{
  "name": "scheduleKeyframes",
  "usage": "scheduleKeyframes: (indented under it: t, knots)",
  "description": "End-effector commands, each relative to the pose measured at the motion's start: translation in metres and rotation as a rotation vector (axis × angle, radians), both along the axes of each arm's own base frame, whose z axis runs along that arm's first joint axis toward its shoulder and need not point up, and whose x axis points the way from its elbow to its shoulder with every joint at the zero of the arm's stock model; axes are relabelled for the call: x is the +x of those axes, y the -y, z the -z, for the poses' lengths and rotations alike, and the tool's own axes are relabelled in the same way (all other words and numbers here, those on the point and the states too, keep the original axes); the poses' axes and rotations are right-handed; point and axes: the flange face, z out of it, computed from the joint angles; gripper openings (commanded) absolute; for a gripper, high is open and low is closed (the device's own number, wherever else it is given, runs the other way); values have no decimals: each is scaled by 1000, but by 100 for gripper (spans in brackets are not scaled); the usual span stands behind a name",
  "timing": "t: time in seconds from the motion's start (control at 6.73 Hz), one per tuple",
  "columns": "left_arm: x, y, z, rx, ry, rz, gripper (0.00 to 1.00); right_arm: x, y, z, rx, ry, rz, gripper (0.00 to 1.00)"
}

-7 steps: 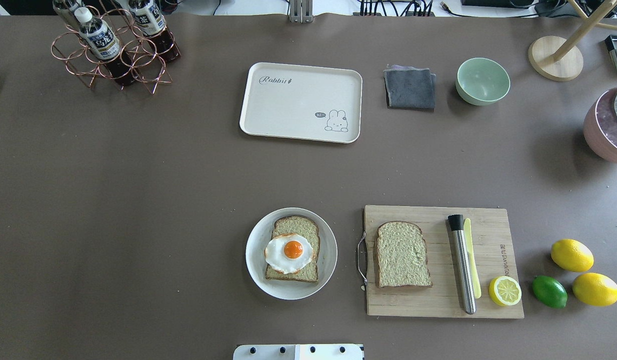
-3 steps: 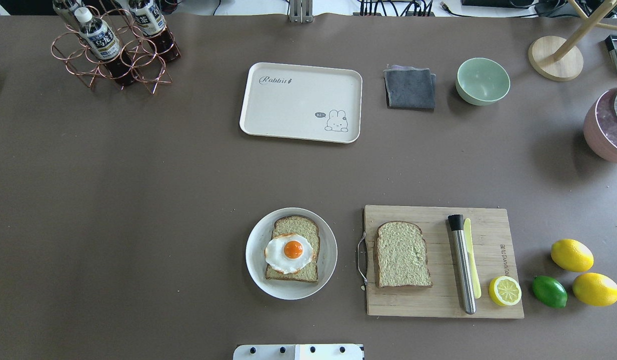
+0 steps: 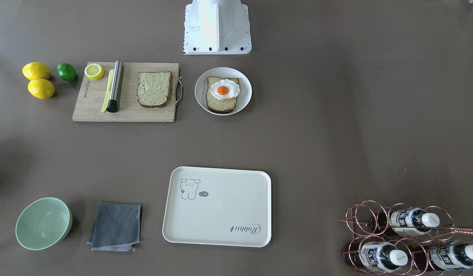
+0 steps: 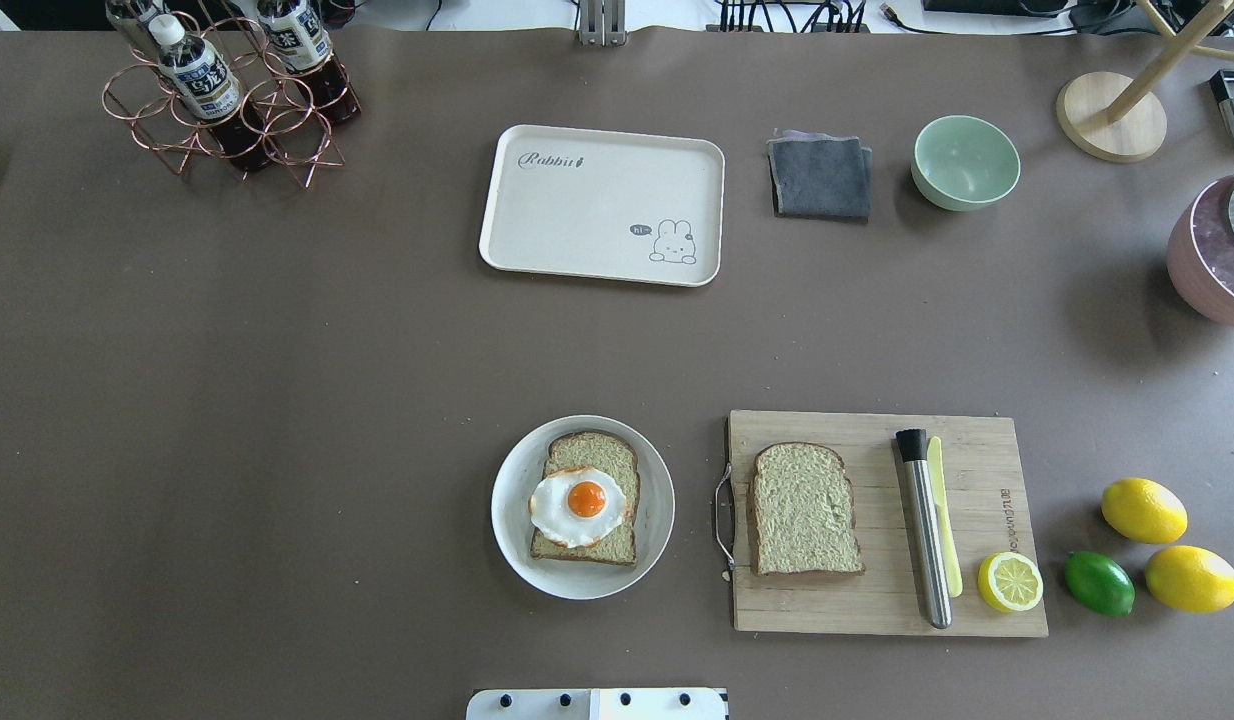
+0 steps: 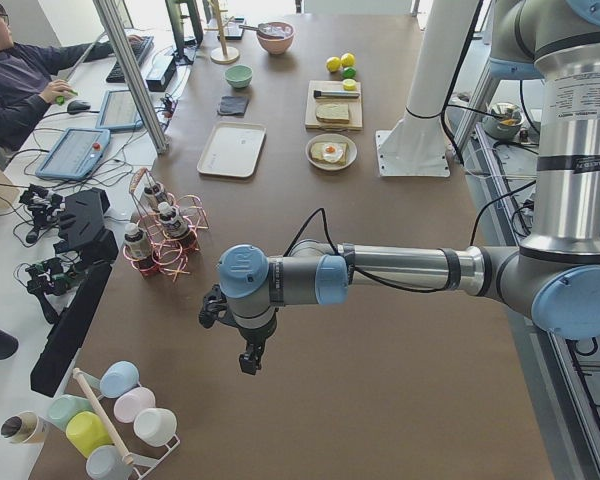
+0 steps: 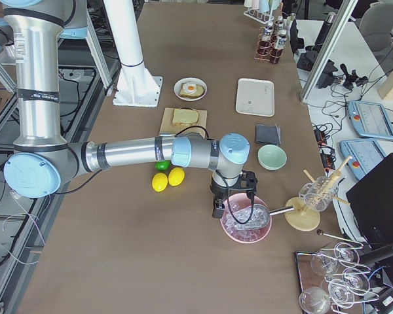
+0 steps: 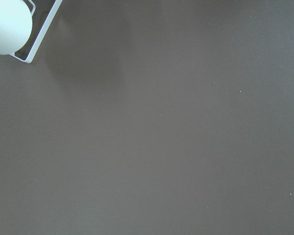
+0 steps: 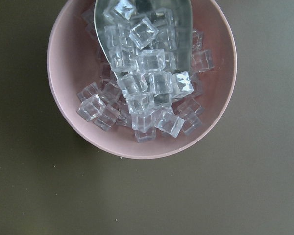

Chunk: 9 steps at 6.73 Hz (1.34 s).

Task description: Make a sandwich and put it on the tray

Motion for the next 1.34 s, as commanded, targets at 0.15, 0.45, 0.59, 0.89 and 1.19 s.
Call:
scheduleKeyframes:
  t: [0.15, 0.45, 0.59, 0.89, 1.19]
  knots:
    - [0, 1, 2, 1, -4, 2, 98, 0, -2, -2, -4, 0, 0, 100]
    - [1, 1, 3, 2, -15, 3, 98, 0, -3, -2, -5, 0, -1, 100]
    - [1, 1, 4, 5, -15, 3, 98, 0, -3, -2, -5, 0, -1, 100]
    - [1, 3, 7, 13, -15, 3, 98, 0, -3, -1, -3, 0, -1, 100]
    - [1, 4, 8, 13, -15, 4, 98, 0, -3, 0, -2, 0, -1, 100]
